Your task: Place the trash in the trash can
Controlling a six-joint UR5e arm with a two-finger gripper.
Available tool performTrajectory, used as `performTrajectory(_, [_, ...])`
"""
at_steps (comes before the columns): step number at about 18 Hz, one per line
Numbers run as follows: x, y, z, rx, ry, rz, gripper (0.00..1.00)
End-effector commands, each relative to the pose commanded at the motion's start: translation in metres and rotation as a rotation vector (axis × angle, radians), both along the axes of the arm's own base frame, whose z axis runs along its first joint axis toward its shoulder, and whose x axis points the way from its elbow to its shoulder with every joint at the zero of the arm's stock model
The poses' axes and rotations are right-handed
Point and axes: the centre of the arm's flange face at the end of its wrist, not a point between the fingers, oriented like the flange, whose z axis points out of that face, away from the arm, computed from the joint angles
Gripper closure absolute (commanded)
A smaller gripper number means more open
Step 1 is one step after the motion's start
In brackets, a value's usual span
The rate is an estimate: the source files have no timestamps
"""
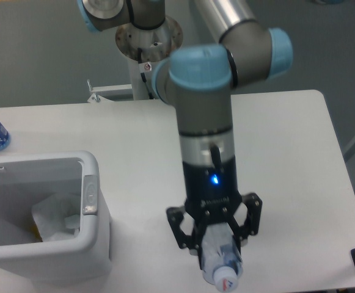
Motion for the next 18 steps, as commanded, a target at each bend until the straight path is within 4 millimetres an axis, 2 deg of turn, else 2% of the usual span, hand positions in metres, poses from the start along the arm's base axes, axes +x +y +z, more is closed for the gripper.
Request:
performTrajectory(1, [0.011,0.004,0.006,0.009,0.003,-0.020,0.41])
performTrajectory(3, [0.047,0.020,0.011,0.019,0.004,-0.082,0.41])
performTrajectory(5, [0.099,0.042,0.007,0.020,-0.009,-0.171,0.40])
performTrajectory(6, [0.119,0.049,0.004,0.013,-0.014,-0.201,0.40])
performTrajectory(8, [0.136,0.051,0.006,0.016,-0.016,-0.223,0.40])
performTrajectory(10, [0.165,0.061,0.003,0.010,-0.020,-0.267,0.40])
performTrajectory(13, [0.203,0.072,-0.018,-0.024,-0.041,-0.320,0.32])
performTrajectory(14, [0.208,0.072,-0.029,-0.042,-0.053,-0.326,0.27])
performTrajectory(15, [0.211,0.072,-0.035,-0.053,-0.055,-0.333,0.09])
performTrajectory(16, [0.213,0.071,-0.034,-0.050,-0.057,-0.333,0.00])
performTrajectory(18, [0.214,0.069,-0.031,-0.049,-0.057,-0.334,0.00])
